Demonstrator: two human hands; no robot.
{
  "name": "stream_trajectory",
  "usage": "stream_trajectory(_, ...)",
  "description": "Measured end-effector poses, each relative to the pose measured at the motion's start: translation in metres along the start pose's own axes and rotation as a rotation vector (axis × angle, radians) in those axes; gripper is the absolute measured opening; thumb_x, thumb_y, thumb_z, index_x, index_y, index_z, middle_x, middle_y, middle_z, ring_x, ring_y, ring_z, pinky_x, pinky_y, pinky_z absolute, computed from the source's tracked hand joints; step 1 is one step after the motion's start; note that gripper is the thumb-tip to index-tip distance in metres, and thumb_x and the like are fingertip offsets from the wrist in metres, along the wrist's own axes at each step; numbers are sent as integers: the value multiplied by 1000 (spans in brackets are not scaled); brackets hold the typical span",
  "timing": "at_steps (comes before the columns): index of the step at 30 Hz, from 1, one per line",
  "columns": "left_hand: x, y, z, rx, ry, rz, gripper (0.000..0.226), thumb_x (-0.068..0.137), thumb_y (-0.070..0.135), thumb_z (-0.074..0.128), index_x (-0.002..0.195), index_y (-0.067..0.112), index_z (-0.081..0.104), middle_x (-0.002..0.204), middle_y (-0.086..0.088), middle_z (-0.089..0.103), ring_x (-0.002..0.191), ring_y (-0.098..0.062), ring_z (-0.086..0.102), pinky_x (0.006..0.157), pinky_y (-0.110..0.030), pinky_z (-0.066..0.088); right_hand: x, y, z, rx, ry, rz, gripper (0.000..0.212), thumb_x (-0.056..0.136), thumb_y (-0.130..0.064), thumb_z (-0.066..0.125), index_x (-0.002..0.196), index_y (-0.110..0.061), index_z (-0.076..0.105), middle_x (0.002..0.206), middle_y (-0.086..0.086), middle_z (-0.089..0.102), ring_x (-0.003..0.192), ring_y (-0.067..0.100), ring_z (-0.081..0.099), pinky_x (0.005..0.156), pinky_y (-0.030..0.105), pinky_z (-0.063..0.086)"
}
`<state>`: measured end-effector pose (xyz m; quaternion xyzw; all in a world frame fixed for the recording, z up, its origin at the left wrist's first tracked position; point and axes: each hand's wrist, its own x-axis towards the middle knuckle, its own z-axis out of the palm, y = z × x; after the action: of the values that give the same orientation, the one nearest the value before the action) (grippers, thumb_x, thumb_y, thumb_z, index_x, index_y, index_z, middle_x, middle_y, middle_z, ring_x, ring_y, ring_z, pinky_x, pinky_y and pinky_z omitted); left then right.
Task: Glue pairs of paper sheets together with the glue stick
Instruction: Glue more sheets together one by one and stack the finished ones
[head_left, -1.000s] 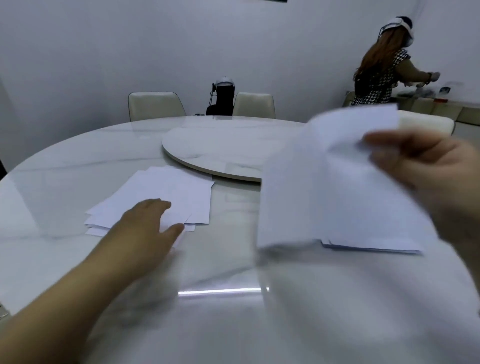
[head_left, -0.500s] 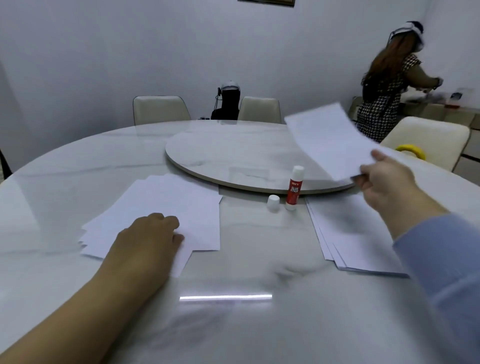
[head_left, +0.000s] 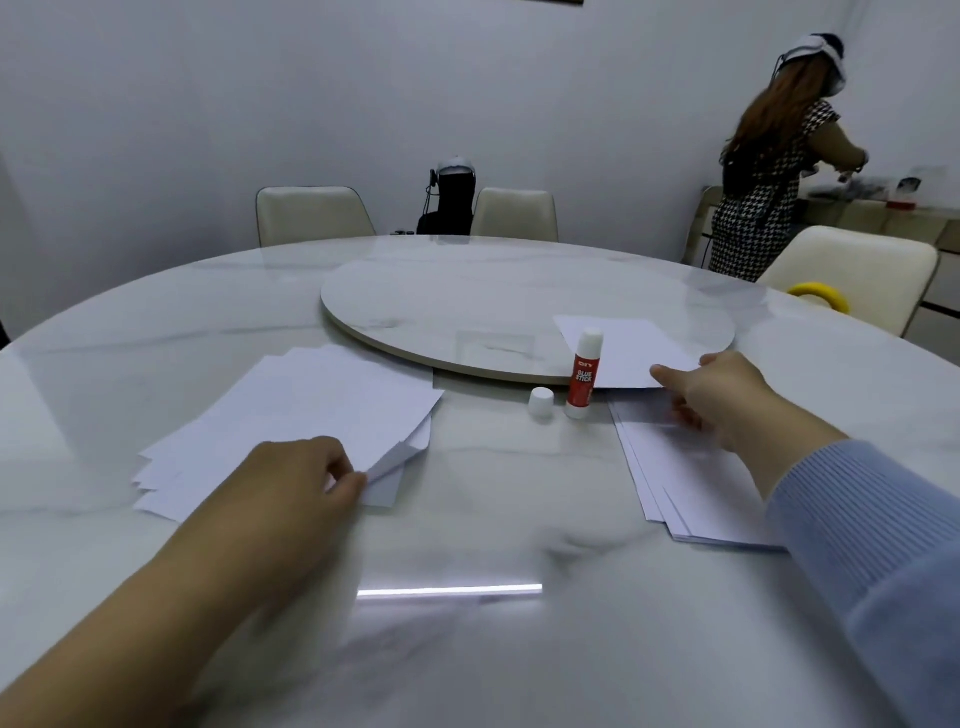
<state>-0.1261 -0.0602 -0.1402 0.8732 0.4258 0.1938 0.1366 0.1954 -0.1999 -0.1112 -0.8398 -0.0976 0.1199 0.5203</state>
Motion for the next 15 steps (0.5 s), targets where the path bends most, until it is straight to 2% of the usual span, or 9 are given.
stream_trajectory(2,2,-2,-3,-19,-19,-29,19,88,38,57,72,28,57,76,10,57,69,-3,49,52,-20,30,-6,-5,-3,-144,21,-8,41,87,-35,70,94,2,54,66,13,53,63,28,52,65,36,45)
stream_trajectory(3,3,-4,-4,-31,-28,-37,19,87,38,61,71,27,58,76,10,57,69,-3,49,53,-20,30,-8,-7,-3,-190,33,-39,46,85,-40,71,94,1,53,70,13,54,63,28,52,64,35,44)
stream_trajectory(6,5,-9,-8,-34,-6,-15,22,88,33,61,67,28,55,74,11,57,68,-2,48,53,-17,29,-14,-12,6,-176,-71,-173,68,74,-49,77,124,-9,54,107,7,56,94,26,58,79,33,47)
stream_trajectory(8,5,-12,-9,-14,64,19,25,92,27,56,67,27,53,70,11,58,66,-2,49,53,-16,29,-21,-16,20,-121,-180,-193,74,66,-49,83,125,-13,55,113,1,54,94,18,58,79,27,45)
stream_trajectory(10,2,-11,-11,-38,166,7,22,91,24,55,69,21,55,65,7,59,63,-5,50,52,-20,31,-22,-16,33,-36,-231,-193,77,62,-42,88,125,-11,56,119,4,59,102,22,62,89,34,50)
stream_trajectory(11,1,-11,-12,-58,215,1,21,91,24,56,71,19,56,64,7,58,62,-5,50,51,-21,32,-21,-16,39,12,-232,-190,76,62,-38,89,125,-11,56,120,7,60,105,27,64,93,39,51)
stream_trajectory(13,0,-13,-15,-84,296,13,18,91,25,56,74,18,56,64,7,57,62,-7,50,51,-24,34,-20,-17,47,49,-195,-202,66,63,-33,89,118,-11,60,114,8,63,102,28,65,90,42,54)
stream_trajectory(15,-3,-14,-21,-60,336,73,16,90,27,57,77,19,57,69,4,60,63,-13,53,53,-29,39,-20,-17,53,8,-148,-235,43,67,-33,87,99,-15,65,95,1,66,85,17,65,71,32,55)
